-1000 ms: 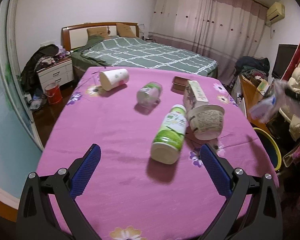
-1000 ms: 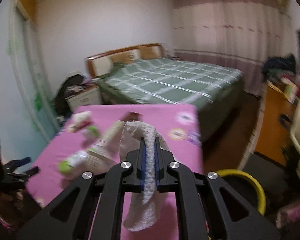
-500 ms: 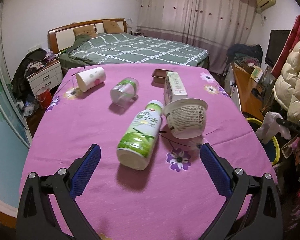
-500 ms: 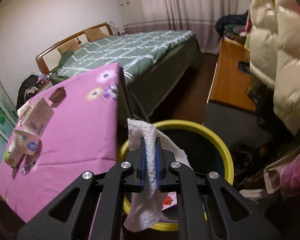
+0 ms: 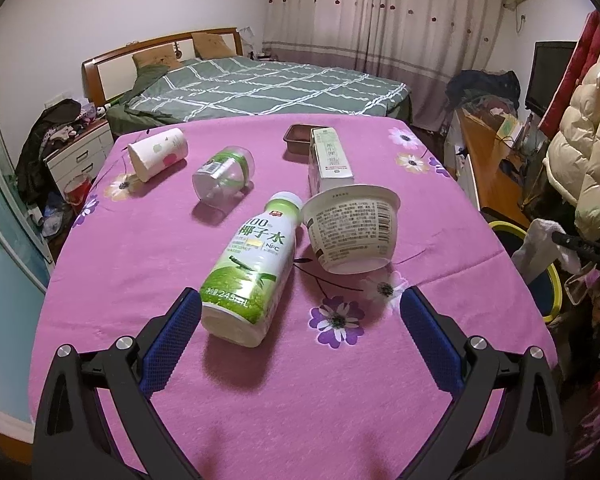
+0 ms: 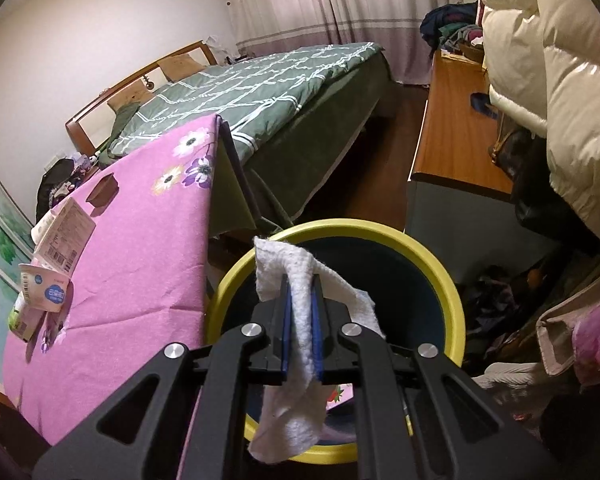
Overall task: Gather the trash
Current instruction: 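Carry the white towel over the bin and open the right gripper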
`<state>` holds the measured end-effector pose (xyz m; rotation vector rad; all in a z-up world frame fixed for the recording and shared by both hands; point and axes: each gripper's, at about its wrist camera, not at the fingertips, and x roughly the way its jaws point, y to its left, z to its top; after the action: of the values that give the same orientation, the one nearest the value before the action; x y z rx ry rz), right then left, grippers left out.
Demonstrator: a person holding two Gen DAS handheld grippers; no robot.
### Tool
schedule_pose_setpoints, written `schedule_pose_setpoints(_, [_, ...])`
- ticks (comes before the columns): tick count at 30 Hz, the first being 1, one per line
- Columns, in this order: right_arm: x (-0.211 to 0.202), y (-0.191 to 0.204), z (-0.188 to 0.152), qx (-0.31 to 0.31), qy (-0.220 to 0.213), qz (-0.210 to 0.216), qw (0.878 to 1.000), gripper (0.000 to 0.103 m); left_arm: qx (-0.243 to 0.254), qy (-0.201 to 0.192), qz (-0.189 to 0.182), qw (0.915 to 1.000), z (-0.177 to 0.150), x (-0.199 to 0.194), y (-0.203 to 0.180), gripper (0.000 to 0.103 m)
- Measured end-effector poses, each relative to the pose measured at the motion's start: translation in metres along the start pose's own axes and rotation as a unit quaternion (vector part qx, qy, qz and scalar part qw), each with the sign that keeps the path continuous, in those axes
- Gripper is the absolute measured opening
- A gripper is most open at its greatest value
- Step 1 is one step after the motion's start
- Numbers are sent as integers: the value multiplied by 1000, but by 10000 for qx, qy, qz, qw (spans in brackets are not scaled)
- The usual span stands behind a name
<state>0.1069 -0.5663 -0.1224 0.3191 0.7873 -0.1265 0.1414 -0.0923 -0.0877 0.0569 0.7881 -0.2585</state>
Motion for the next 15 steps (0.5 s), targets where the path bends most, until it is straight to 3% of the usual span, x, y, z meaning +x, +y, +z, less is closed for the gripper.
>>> schedule_pose_setpoints(9, [-54,81,32,-917,-485,665,9924,9,-114,-102,11,9999,-2,-5,11,98])
schedule_pose_setpoints(12, [-65,124,48,-1297,-579,1117,9835,9,-223,-145,-4,9996,-4,-8,20,98])
schedule_pose_setpoints(15, [-75,174,62,-1682,-678,1772,9673,9,-296,-200,54,9993,-7,-14,28,98])
